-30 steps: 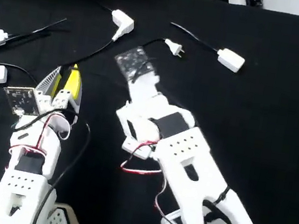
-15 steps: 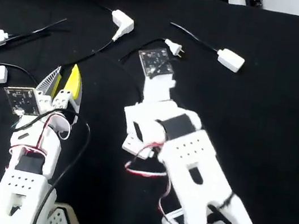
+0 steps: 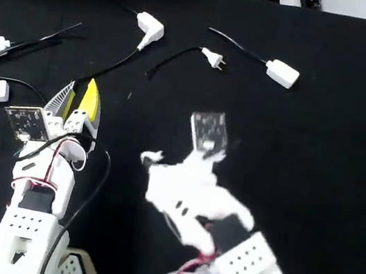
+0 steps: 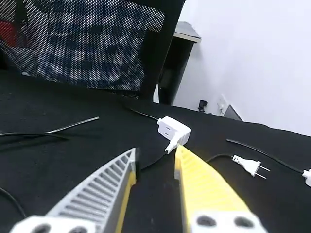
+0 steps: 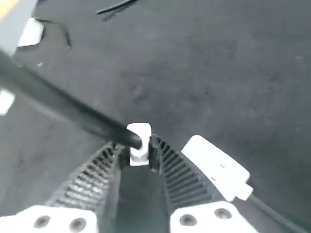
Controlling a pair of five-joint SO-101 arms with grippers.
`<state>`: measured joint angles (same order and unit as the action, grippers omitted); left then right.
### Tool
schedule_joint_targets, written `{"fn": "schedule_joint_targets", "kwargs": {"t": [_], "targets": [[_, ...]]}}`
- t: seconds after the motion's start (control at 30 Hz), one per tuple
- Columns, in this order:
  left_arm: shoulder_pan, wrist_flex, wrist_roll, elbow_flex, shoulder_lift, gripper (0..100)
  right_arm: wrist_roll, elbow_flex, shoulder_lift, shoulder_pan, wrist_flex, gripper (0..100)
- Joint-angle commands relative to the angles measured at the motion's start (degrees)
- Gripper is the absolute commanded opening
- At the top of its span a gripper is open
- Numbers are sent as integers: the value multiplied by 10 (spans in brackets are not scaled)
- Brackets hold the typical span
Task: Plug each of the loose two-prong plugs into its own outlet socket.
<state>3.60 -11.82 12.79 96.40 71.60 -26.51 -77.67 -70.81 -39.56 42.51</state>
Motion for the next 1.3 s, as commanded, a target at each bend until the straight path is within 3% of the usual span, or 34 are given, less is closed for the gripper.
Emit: {"fn": "schedule_joint_targets", "kwargs": {"t": [0.0,0.17,0.37,0.9,1.27], "targets": [[3,2,-3,12,4,145,-38,-45,-78,-11,-27,11],[2,2,-3,12,4,145,-103,16,-93,-1,89,11],[2,2,-3,12,4,145,-149,42,-29,57,78,11],[2,2,-3,12,5,145,-250,298,415,70,143,11],[1,2,-3,12,5,145,-295,323,401,85,198,11]]}}
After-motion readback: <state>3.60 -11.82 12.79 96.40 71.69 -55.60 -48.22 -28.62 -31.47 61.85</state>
